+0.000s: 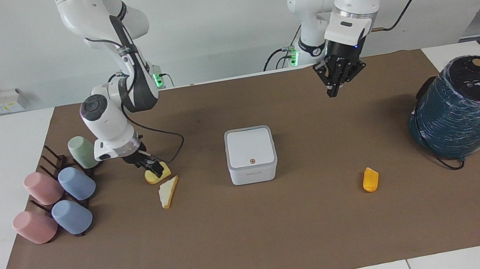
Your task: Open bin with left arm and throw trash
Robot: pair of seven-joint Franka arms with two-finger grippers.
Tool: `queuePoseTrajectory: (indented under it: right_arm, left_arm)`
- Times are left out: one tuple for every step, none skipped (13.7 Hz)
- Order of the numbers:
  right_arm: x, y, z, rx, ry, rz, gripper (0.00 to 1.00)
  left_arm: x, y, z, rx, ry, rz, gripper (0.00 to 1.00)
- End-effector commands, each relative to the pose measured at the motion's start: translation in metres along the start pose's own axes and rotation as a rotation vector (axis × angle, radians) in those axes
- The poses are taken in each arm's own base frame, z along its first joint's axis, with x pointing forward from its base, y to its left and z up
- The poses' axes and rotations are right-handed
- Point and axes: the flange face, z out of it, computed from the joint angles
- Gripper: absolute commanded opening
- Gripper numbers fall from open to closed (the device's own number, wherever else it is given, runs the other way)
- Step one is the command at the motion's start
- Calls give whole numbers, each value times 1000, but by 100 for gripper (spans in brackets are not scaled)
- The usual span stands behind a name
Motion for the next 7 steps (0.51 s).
queuePoseTrajectory:
  right_arm:
    - [-9,7,1,26,11,11,100]
    - [-11,6,1,27,11,10,100]
    - [-11,6,2,28,13,11,100]
    - [-12,7,2,28,13,10,100]
    - [-13,7,3,32,19,9,100]
    - [-16,9,7,30,16,7,100]
    - [-17,8,8,33,21,7,97]
  left_arm:
    - [-12,11,2,-41,33,-9,0]
    - [-17,27,8,-56,29,-19,0]
    - [-19,37,12,-69,33,-51,0]
    - [-23,51,19,-78,27,-61,0]
    - [-28,65,27,-83,18,-55,0]
    - [-33,76,34,-87,10,-46,0]
    - [-36,87,44,-92,0,-42,0]
